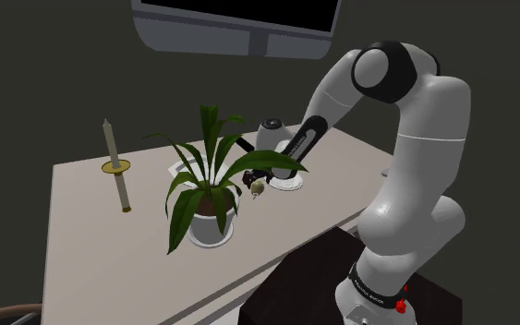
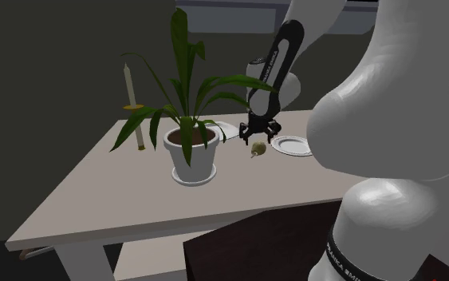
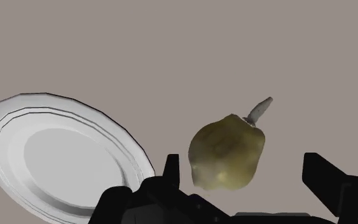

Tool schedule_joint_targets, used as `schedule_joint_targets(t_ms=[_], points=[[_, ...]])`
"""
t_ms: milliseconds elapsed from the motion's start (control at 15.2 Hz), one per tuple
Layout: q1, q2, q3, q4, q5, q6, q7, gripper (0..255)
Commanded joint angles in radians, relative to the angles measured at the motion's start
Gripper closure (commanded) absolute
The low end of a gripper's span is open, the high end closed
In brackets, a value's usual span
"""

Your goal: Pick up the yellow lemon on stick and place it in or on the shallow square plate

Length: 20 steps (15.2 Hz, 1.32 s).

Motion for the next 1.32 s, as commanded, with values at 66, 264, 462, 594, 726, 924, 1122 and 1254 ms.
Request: schedule_joint_targets(t_ms=[66, 264, 462, 594, 726, 924, 1122, 1254], points=[[-0.016, 0.04, -0.007, 0.019, -0.002, 0.029, -0.024, 0], [0.008, 0.088, -0.041, 0.044, -0.047, 0.051, 0.012, 0], [0.022, 0.112, -0.06, 0.058, -0.067, 0.062, 0.03, 0], [0.022, 0.112, -0.06, 0.058, -0.067, 0.062, 0.03, 0], [0.022, 0.112, -0.06, 0.058, -0.067, 0.062, 0.03, 0], [0.021, 0.112, -0.06, 0.058, -0.067, 0.062, 0.03, 255], [0.021, 0.112, -0.06, 0.058, -0.067, 0.062, 0.03, 255], [0.021, 0.112, -0.06, 0.058, -0.067, 0.062, 0.03, 255]])
